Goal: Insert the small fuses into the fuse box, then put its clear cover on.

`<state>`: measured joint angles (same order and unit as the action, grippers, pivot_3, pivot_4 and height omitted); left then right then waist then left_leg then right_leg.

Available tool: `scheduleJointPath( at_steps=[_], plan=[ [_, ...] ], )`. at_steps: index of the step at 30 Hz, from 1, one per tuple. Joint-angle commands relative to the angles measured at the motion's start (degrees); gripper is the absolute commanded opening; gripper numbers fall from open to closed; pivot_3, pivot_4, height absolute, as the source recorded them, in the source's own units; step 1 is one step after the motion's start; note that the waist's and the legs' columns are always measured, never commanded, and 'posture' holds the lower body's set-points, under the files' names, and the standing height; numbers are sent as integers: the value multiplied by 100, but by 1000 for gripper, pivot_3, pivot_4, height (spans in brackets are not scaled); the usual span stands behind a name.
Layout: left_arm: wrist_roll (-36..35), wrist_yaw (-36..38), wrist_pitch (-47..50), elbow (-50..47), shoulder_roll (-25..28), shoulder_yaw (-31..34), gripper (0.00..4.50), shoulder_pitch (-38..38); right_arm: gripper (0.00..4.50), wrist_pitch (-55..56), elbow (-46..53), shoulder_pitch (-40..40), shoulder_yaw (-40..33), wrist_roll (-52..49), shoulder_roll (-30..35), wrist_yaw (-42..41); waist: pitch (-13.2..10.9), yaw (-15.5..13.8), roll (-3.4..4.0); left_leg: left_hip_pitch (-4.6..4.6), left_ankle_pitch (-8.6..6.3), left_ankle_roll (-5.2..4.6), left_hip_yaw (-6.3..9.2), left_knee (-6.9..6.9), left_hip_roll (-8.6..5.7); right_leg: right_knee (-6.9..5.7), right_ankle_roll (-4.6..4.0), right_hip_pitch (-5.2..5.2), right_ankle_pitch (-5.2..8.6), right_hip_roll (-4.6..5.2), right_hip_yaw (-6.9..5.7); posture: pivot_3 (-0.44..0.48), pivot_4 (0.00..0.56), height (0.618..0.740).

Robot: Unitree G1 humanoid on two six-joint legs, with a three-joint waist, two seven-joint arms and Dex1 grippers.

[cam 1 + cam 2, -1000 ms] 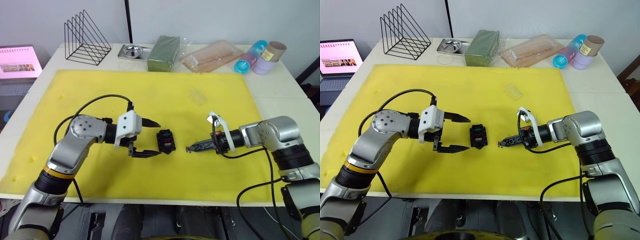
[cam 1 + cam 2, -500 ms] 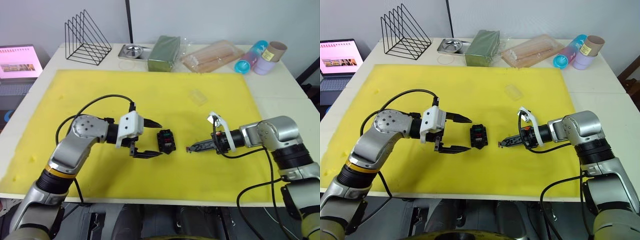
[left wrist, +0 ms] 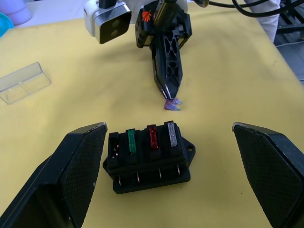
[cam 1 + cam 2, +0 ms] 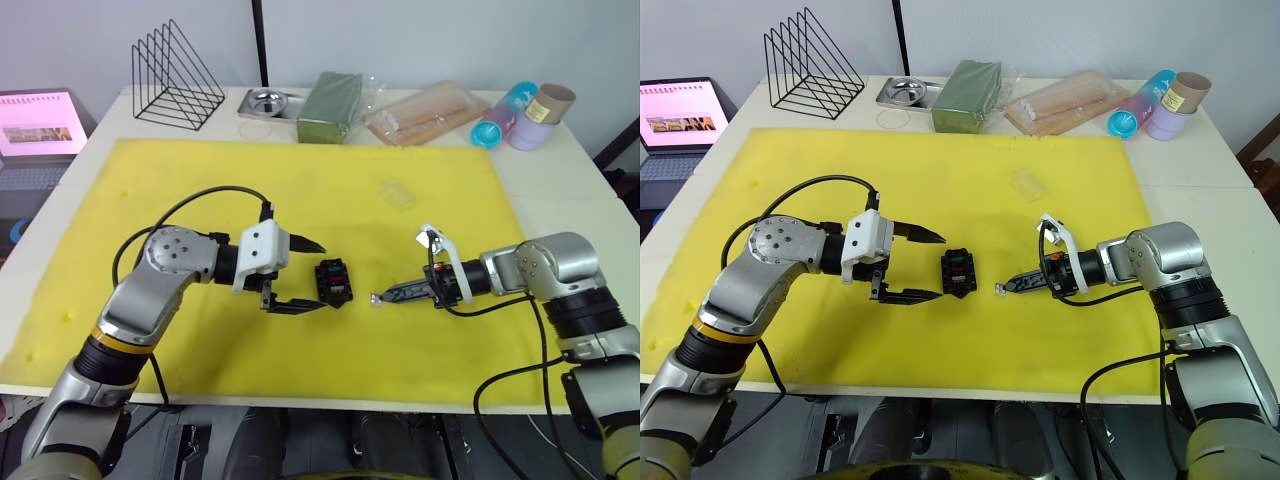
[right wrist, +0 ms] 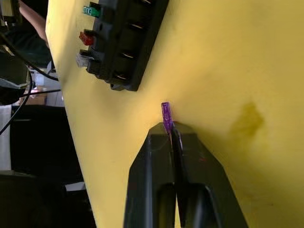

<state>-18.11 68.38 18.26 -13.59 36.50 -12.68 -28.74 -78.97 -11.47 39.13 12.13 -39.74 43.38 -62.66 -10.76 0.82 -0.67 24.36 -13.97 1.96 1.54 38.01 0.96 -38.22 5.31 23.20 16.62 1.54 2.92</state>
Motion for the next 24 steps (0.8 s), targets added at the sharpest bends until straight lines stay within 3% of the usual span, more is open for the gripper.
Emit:
scheduleJointPath(
  at_steps=[1, 12, 15, 24],
  plan=[
    [-32, -5, -29, -102, 6, 26, 4500, -64, 18, -20, 71, 38, -126, -16, 22, 5, 0, 0, 0, 0, 0, 0, 0, 0, 0, 0, 0, 0, 0, 0, 0, 0, 150, 740],
    [-75, -40, 39, -139, 154, 194, 4500, 24, 18, 80, 987, 287, -402, -169, 332, -55, -2, -1, 3, 0, 0, 0, 1, 0, 0, 0, 0, 1, 0, 0, 0, 0, 150, 740],
    [-64, -44, 12, -36, 267, 285, 4500, 62, 18, 602, 1642, 621, -495, -97, 483, -142, -5, 16, 8, 3, 0, 0, 6, -1, 0, -2, 0, 9, 0, 2, 1, 0, 150, 740],
    [-4, -98, -92, 294, 190, 254, 4500, -30, 18, 2606, 1652, 1256, 383, 998, 304, -569, -5, -14, 7, 4, 0, 0, -1, -2, -1, -1, 0, 8, 0, 4, -3, 0, 150, 740]
  ],
)
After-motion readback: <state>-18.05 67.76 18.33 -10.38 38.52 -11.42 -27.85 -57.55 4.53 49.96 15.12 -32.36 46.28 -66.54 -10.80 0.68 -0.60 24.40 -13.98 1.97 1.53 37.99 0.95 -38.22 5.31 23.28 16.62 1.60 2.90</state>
